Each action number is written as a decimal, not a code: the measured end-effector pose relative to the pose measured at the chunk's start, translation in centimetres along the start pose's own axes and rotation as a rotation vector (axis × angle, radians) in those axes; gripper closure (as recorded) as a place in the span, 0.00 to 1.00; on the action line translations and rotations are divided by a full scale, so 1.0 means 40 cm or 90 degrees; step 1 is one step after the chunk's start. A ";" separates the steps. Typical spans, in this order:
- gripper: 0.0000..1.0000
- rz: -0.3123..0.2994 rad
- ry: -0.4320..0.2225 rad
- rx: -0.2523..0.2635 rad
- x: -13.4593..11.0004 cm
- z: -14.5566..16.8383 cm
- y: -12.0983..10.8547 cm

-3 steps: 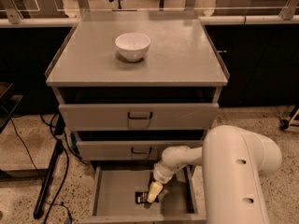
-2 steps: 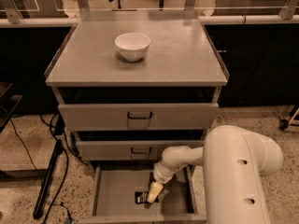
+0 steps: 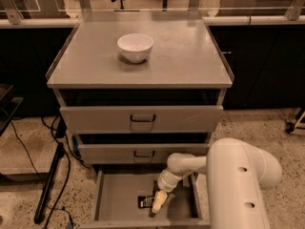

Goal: Pick rxbar chocolate from bottom drawer and place on counter

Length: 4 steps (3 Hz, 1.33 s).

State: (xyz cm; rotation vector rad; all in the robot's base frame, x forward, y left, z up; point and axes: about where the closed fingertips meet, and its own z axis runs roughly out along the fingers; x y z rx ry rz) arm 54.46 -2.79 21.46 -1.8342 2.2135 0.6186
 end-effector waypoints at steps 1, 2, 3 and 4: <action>0.00 0.004 -0.002 -0.004 0.006 0.013 0.007; 0.00 0.039 -0.011 -0.012 0.053 0.053 0.024; 0.00 0.039 -0.011 -0.012 0.052 0.054 0.025; 0.00 0.030 -0.031 -0.014 0.044 0.079 0.006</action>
Offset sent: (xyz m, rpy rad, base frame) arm -0.0253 -0.0224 -0.0468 0.0262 0.0718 -0.1169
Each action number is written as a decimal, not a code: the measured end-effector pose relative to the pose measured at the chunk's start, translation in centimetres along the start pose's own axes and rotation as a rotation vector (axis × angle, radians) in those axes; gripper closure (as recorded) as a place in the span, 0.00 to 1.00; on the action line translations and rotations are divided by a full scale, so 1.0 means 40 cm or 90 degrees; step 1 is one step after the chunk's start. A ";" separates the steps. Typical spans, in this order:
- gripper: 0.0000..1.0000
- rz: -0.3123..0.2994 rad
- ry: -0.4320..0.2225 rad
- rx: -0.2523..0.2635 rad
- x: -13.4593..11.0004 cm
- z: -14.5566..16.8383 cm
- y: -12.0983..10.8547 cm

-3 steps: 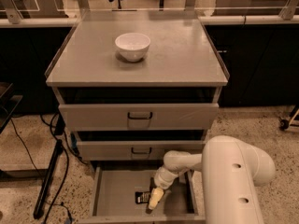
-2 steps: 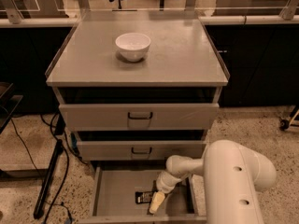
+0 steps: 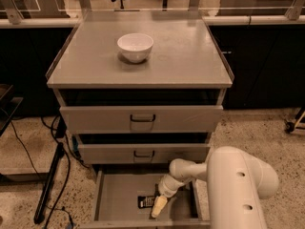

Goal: Pick rxbar chocolate from bottom drawer and place on counter

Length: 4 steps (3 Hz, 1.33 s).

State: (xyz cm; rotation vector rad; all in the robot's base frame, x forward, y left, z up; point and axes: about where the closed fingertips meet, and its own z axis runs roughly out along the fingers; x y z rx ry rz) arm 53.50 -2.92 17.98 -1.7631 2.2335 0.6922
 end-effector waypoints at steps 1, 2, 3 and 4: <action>0.00 -0.005 -0.022 -0.005 -0.004 0.033 -0.026; 0.00 0.002 -0.028 -0.008 0.001 0.050 -0.032; 0.00 0.019 -0.036 -0.001 0.021 0.099 -0.087; 0.00 0.019 -0.036 -0.001 0.021 0.099 -0.087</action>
Offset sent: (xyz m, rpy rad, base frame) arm 0.0058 0.0054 -0.0108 0.0316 0.0003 0.0025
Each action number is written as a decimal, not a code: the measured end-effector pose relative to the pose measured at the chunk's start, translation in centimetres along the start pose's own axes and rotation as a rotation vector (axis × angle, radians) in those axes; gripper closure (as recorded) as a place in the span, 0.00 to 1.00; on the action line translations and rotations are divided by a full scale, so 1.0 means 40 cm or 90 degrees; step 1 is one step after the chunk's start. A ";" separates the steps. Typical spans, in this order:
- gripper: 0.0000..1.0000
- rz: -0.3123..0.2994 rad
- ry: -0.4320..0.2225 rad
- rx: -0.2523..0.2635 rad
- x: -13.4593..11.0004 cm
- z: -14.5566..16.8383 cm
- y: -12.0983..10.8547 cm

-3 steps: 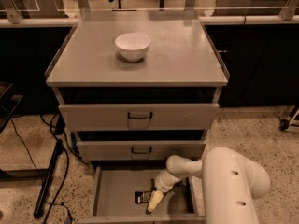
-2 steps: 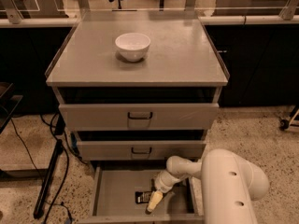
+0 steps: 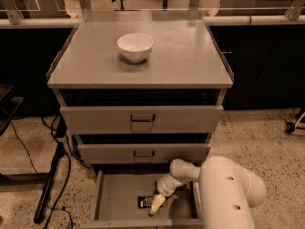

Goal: Pick rxbar chocolate from bottom drawer and place on counter

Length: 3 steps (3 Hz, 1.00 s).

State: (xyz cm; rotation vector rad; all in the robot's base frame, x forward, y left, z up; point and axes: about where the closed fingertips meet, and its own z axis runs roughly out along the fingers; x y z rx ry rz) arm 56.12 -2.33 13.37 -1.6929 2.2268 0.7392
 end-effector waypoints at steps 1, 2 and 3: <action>0.00 0.005 -0.001 -0.028 -0.008 0.101 0.007; 0.00 0.005 -0.001 -0.028 -0.008 0.101 0.007; 0.19 0.005 -0.001 -0.028 -0.008 0.101 0.007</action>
Offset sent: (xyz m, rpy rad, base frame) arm 0.0001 0.0295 -0.0316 0.0102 0.0320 0.0223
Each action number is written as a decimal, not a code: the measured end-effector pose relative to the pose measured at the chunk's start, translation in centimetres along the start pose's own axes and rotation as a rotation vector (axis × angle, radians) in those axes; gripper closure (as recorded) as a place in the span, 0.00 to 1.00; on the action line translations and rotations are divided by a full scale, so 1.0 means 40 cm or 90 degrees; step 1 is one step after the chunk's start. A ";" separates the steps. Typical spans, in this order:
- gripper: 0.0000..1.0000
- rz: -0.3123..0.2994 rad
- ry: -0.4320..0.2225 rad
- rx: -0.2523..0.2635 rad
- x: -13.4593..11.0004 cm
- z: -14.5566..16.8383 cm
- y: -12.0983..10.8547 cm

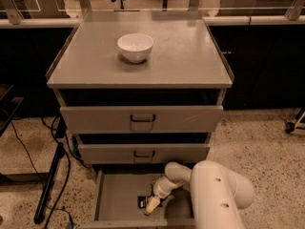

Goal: Pick rxbar chocolate from bottom drawer and place on counter

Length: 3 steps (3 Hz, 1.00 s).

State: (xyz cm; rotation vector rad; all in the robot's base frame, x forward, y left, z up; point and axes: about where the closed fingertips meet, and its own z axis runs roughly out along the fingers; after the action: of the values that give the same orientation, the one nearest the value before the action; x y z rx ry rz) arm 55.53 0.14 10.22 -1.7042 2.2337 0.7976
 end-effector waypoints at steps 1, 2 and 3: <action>0.42 0.000 0.000 0.000 0.000 0.000 0.000; 0.66 0.000 0.000 0.000 0.000 0.000 0.000; 0.89 0.000 0.000 0.000 0.000 0.000 0.000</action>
Offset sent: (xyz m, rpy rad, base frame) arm 0.0000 0.0000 0.0000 0.0000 0.0000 0.0000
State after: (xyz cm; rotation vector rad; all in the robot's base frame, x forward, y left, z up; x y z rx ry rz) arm 55.52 0.14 10.21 -1.7043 2.2337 0.7978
